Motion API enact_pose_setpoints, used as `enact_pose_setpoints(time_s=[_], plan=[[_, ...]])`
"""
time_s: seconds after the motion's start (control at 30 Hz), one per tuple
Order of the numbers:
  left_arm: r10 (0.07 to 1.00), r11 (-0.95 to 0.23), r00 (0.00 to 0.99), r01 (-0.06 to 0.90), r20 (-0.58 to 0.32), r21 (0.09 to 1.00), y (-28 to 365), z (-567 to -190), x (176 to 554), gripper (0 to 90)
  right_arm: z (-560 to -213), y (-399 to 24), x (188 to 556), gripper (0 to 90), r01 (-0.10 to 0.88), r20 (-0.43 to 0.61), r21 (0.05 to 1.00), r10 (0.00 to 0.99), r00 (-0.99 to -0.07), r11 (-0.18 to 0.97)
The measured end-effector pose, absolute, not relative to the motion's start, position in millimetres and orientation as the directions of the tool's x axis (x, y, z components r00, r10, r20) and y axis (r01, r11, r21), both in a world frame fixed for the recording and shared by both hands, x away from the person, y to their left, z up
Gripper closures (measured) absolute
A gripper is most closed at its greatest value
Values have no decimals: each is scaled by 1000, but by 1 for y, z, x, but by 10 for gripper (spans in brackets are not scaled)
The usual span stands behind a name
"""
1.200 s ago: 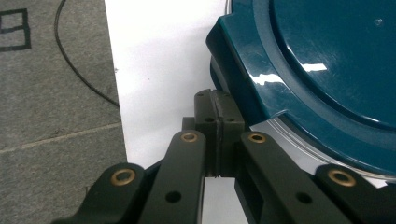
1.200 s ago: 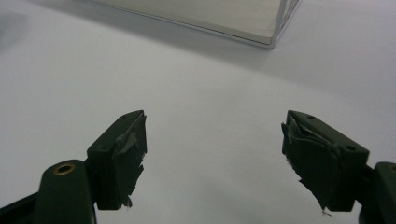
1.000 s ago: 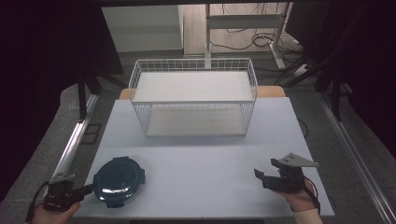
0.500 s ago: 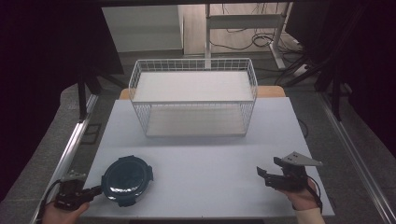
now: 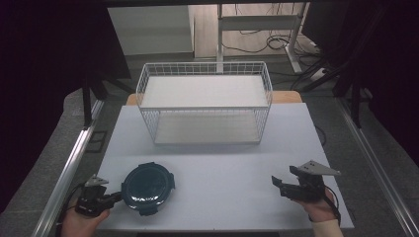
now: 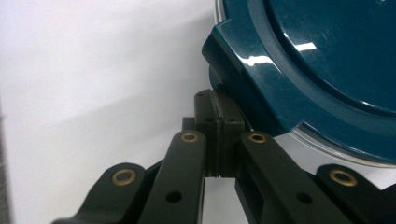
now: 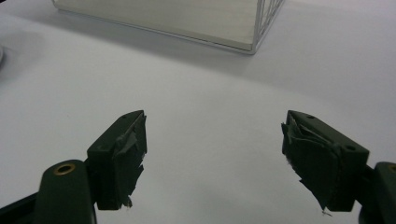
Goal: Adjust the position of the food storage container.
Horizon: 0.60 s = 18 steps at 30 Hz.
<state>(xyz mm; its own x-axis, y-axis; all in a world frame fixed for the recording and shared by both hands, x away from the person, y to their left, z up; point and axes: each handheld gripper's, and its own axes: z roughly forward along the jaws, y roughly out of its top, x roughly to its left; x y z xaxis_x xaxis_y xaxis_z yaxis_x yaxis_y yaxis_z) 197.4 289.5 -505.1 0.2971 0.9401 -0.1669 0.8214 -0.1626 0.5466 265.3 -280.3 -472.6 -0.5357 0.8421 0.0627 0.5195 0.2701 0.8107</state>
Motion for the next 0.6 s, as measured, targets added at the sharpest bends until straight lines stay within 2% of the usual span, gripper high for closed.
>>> enact_pose_setpoints(time_s=[0.6], plan=[[915,-224,369,803,-164,553,258,-504,211,900,-474,-277,265,221,512,49,808,833,-551,291]])
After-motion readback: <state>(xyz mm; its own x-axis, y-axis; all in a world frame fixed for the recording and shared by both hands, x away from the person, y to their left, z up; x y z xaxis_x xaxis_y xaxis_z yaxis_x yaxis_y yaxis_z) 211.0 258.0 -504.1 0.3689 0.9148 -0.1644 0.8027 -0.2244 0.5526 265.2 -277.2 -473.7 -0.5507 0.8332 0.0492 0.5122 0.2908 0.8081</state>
